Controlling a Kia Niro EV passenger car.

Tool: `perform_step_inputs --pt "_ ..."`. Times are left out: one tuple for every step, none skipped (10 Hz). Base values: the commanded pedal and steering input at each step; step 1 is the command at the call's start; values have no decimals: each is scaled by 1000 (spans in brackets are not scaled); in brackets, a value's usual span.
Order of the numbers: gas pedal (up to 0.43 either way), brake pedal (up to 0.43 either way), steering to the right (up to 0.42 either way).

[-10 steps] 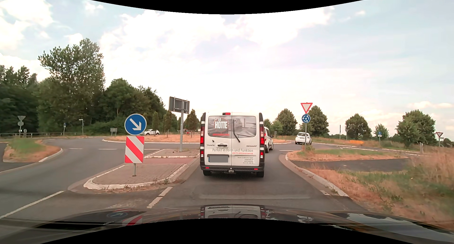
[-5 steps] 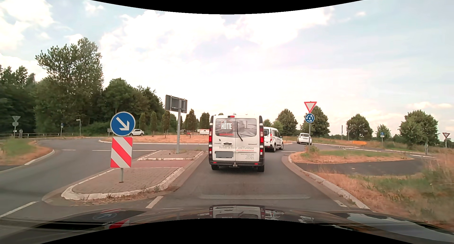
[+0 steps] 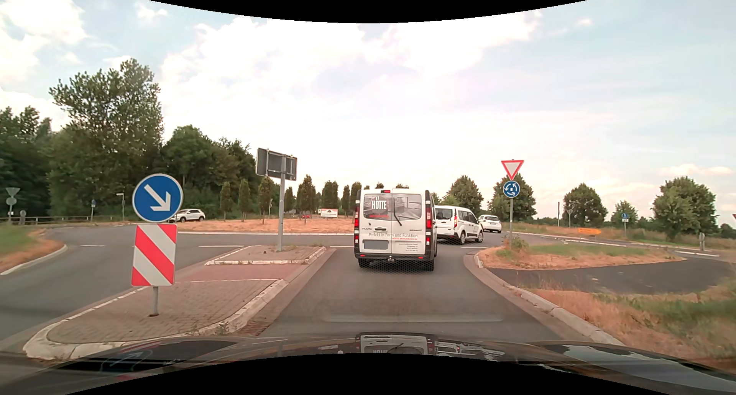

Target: Follow the waypoints while adhering to traffic rules and regulations

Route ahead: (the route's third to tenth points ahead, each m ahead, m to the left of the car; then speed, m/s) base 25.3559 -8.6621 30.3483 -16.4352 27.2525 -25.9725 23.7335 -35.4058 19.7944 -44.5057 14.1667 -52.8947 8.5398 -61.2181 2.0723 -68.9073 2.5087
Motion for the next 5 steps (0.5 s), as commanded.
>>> perform_step_inputs --pt "197 0 8" --pt "177 0 9" --pt "157 0 10" --pt "150 0 10" --pt "150 0 12"
